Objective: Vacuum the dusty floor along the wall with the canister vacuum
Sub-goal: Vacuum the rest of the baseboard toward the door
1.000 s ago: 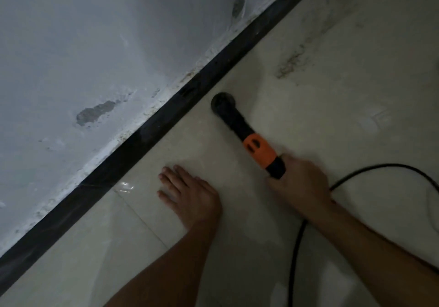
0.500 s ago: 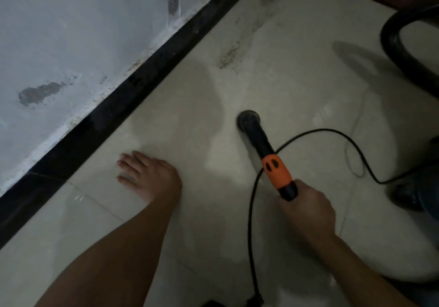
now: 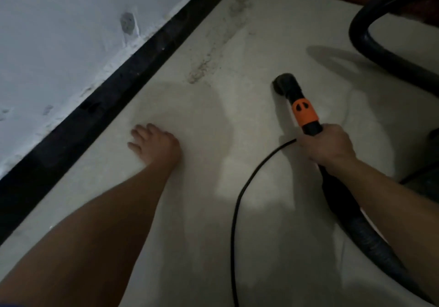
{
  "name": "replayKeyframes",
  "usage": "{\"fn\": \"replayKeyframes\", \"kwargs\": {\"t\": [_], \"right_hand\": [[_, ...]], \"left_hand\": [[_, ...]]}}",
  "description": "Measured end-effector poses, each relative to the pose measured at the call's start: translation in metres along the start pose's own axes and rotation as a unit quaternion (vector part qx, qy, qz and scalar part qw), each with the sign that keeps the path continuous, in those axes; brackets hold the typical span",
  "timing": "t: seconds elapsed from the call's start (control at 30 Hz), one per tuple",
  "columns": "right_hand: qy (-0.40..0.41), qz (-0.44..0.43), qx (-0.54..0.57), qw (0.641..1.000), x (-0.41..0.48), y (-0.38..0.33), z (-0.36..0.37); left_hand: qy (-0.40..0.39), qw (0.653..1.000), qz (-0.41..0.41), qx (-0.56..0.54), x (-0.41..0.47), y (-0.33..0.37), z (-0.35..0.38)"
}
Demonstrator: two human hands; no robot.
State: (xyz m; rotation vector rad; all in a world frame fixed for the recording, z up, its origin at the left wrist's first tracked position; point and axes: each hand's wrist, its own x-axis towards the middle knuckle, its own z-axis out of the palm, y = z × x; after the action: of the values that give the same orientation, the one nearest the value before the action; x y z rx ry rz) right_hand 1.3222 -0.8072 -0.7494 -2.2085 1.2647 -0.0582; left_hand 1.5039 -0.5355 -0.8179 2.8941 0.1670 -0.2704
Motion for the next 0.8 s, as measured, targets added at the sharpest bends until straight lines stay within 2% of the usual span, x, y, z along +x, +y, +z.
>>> {"fn": "replayKeyframes", "kwargs": {"t": [0.1, 0.23, 0.3, 0.4, 0.5, 0.6, 0.7, 0.73, 0.8], "right_hand": [[0.001, -0.022, -0.02, 1.0, 0.011, -0.008, 0.004], [-0.052, -0.141, -0.08, 0.985, -0.009, -0.023, 0.033], [-0.051, -0.134, -0.08, 0.986, 0.011, -0.036, 0.032], [-0.038, -0.068, -0.059, 0.995, 0.062, -0.063, 0.019], [-0.06, -0.054, -0.057, 0.995, 0.066, -0.077, 0.023], [-0.119, -0.082, -0.098, 0.985, 0.018, -0.079, 0.036], [-0.216, -0.113, -0.163, 0.956, -0.024, -0.074, 0.048], [-0.223, -0.122, -0.181, 0.95, -0.027, -0.075, 0.05], [-0.165, -0.144, -0.192, 0.957, -0.011, -0.08, 0.054]], "left_hand": [[0.021, 0.999, -0.04, 0.017, 0.013, 0.017, 0.014], [0.035, 0.997, -0.06, 0.045, 0.019, 0.018, 0.024], [0.035, 0.997, -0.058, 0.048, 0.019, 0.019, 0.023], [0.022, 0.997, -0.066, 0.038, 0.019, 0.021, 0.02], [0.011, 0.997, -0.063, 0.031, 0.015, 0.021, 0.018], [0.004, 0.997, -0.064, 0.036, 0.015, 0.024, 0.014], [0.002, 0.997, -0.066, 0.044, 0.016, 0.024, 0.013], [0.0, 0.997, -0.067, 0.04, 0.015, 0.023, 0.012], [-0.003, 0.997, -0.063, 0.034, 0.014, 0.024, 0.011]]}}
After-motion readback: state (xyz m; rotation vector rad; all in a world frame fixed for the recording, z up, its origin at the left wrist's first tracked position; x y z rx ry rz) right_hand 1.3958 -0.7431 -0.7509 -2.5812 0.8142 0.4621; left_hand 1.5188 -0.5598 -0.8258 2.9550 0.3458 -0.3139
